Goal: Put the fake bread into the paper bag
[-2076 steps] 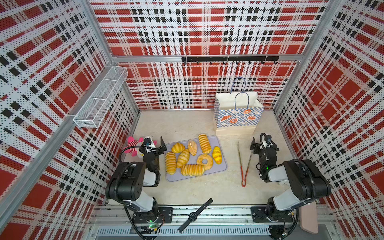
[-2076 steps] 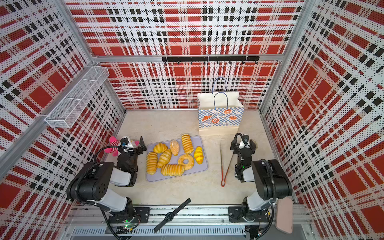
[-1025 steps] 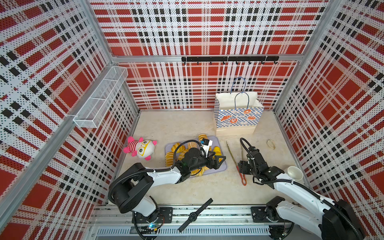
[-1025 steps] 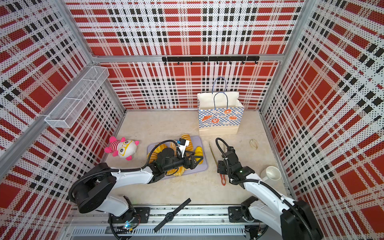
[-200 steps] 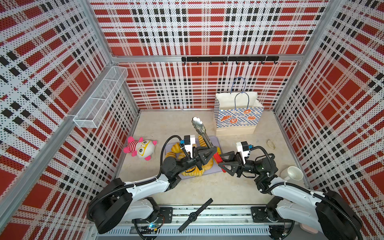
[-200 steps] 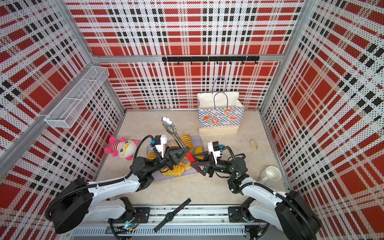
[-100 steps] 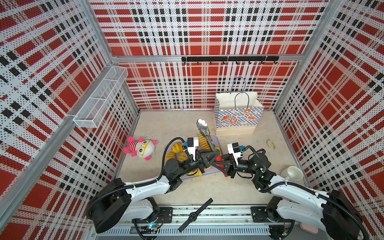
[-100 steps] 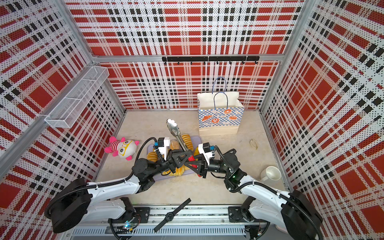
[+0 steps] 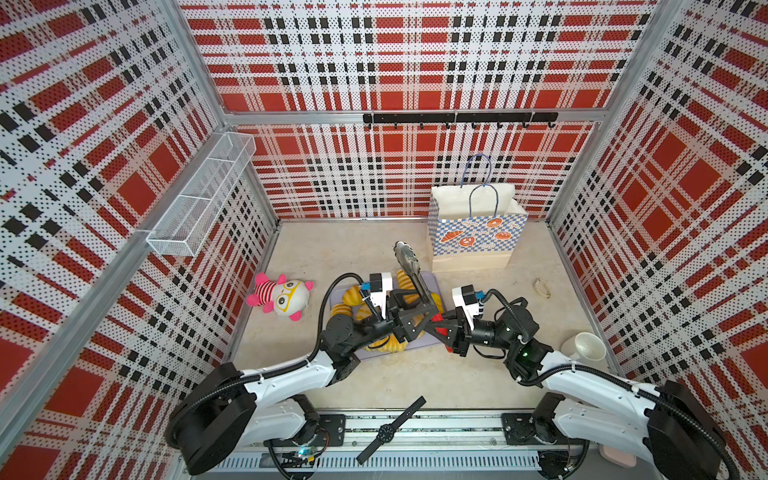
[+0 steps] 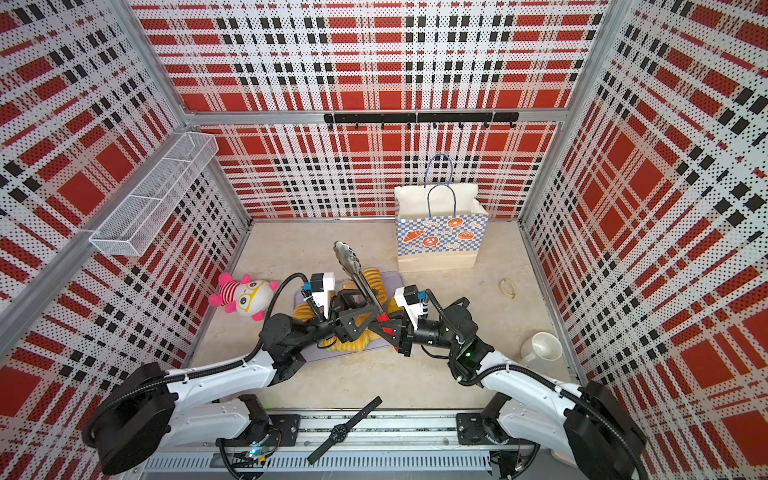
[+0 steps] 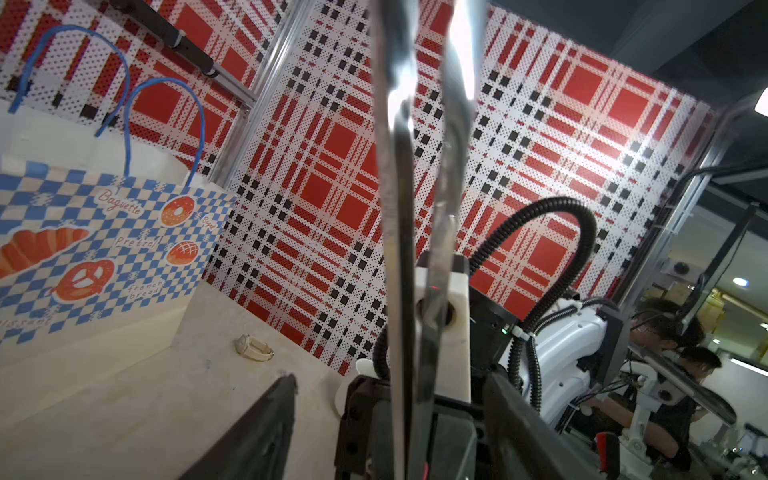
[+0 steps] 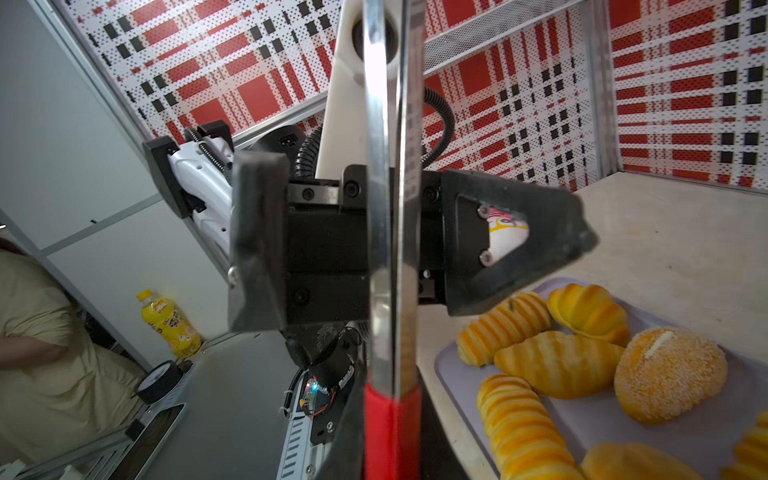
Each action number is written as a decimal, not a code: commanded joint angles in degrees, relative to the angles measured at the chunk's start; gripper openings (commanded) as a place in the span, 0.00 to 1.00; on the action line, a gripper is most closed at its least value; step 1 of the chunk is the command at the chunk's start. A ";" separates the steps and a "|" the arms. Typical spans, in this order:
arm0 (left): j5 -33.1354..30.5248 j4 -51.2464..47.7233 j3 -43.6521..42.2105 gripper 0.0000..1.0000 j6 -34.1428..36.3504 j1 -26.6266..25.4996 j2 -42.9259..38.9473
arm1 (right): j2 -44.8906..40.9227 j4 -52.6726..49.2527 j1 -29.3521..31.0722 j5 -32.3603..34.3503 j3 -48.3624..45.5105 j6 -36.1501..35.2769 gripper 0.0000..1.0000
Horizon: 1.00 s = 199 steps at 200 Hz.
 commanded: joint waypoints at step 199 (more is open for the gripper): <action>-36.37 -36.23 1.07 0.98 11.12 -2.68 -6.53 | -3.96 -68.14 1.01 36.99 12.38 0.59 0.00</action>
